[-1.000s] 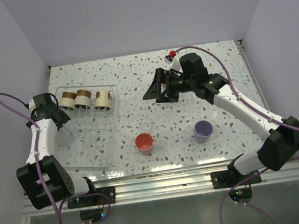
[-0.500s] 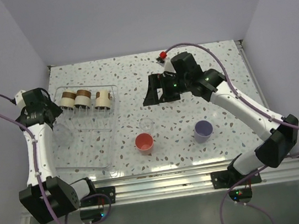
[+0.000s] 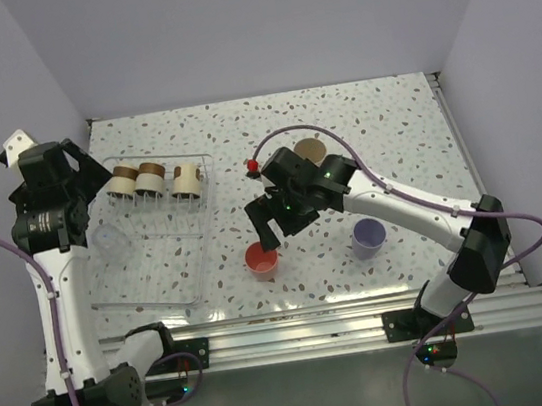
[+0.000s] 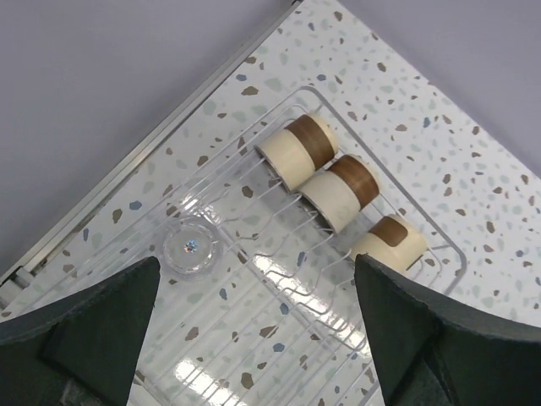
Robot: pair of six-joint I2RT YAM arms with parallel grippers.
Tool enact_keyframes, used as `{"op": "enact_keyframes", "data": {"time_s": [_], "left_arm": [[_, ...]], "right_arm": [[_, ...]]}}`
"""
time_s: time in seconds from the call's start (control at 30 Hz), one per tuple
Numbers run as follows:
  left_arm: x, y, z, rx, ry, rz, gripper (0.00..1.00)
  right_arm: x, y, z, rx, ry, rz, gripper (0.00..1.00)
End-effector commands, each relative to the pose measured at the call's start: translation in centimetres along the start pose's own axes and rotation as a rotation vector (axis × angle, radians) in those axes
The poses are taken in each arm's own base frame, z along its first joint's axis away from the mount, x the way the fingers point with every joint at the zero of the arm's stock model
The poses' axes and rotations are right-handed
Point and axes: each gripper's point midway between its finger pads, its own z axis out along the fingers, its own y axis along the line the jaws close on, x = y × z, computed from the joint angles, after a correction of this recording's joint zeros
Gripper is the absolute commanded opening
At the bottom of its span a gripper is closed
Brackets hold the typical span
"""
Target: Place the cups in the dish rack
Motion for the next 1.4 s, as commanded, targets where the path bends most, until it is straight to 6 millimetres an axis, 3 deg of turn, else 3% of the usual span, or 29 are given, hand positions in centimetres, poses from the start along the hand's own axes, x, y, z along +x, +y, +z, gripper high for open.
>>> {"op": "enact_keyframes", "data": {"time_s": [0.0, 0.1, 0.37, 0.47, 0.6, 0.63, 0.8, 0.87, 0.97, 1.07, 1.2, 1.3, 1.33, 1.37], "left_arm": [[0.1, -0.8, -2.8, 0.094, 0.018, 0.005, 1.00], [0.4, -0.7, -4.1, 0.131, 0.020, 0.006, 1.00], [4.2, -0.6, -5.9, 0.221, 0.102, -0.006, 1.00], [4.7, -0.7, -7.5, 0.268, 0.111, -0.013, 1.00], [5.1, -0.4, -9.5, 0.310, 0.118, -0.003, 1.00], [5.1, -0.2, -10.1, 0.314, 0.123, 0.011, 1.00], [5.0, 0.6, -12.3, 0.328, 0.126, 0.039, 1.00], [5.2, 0.7, -13.3, 0.346, 0.133, 0.036, 1.00], [5.3, 0.5, -15.2, 0.399, 0.138, 0.027, 1.00], [5.6, 0.0, -17.3, 0.491, 0.135, 0.038, 1.00], [6.3, -0.8, -19.3, 0.603, 0.129, 0.034, 1.00], [6.3, -2.7, -20.5, 0.740, 0.133, 0.034, 1.00], [5.4, -3.8, -21.2, 0.806, 0.096, 0.029, 1.00], [5.3, -4.8, -22.3, 0.888, 0.099, 0.031, 1.00]], "right_arm": [[0.8, -1.6, 1.0, 0.083, 0.017, 0.005, 0.89], [1.6, -1.9, 2.4, 0.095, 0.036, 0.033, 0.84], [2.4, -1.3, 6.2, 0.080, 0.005, 0.132, 0.75], [2.4, -1.3, 7.7, 0.090, -0.019, 0.172, 0.70], [2.0, -1.0, 9.0, 0.121, -0.045, 0.199, 0.49], [1.5, -1.0, 8.9, 0.147, -0.059, 0.204, 0.38], [2.0, 0.0, 8.7, 0.219, -0.027, 0.173, 0.16], [2.3, 0.0, 8.2, 0.251, -0.015, 0.164, 0.00], [1.9, 0.2, 6.2, 0.272, -0.017, 0.158, 0.00], [0.1, 1.0, 2.6, 0.263, -0.062, 0.140, 0.00], [-3.9, 2.8, -2.2, 0.192, -0.185, 0.126, 0.00], [-7.6, 5.4, -4.9, -0.028, -0.256, 0.193, 0.00], [-9.8, 7.3, -6.0, -0.227, -0.296, 0.239, 0.00], [-11.0, 7.8, -6.6, -0.319, -0.318, 0.278, 0.00]]}}
